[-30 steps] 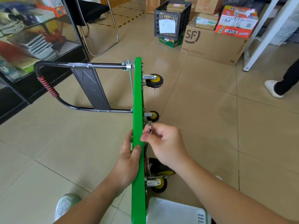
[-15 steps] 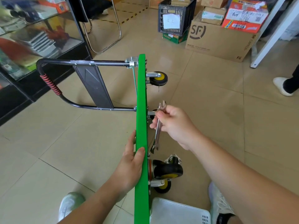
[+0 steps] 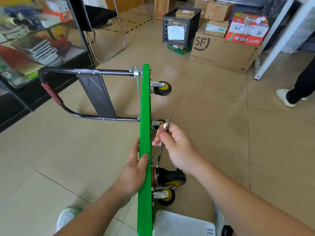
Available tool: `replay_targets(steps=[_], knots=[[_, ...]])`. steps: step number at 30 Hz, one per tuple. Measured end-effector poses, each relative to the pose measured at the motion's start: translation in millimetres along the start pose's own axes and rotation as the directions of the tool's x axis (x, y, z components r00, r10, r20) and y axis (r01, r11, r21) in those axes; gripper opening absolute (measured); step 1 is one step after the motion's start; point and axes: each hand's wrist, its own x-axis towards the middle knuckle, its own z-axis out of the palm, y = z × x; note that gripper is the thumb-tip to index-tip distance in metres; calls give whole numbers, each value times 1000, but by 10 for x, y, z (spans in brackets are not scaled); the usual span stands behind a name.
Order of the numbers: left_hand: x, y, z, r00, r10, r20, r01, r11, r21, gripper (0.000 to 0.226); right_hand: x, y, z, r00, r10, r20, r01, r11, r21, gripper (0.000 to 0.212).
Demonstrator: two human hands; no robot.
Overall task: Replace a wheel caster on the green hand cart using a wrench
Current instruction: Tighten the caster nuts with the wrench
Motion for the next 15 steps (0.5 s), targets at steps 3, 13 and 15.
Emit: replay_targets(steps=[3,13,15], knots=[[-14,-11,-1,1000,1,4,-1,1000,30,54,-81,-8,10,995,-91,-50,86,992,-93,27],[-11,29,10,1000,-8,-18,9,998,61,62,-187,85,151,985,-171,-15,166,969,-181,37],[-6,21,21,1000,-10,-18,11,998,56,60,-172,89,141,987,-163,-6,159,971,-179,40]])
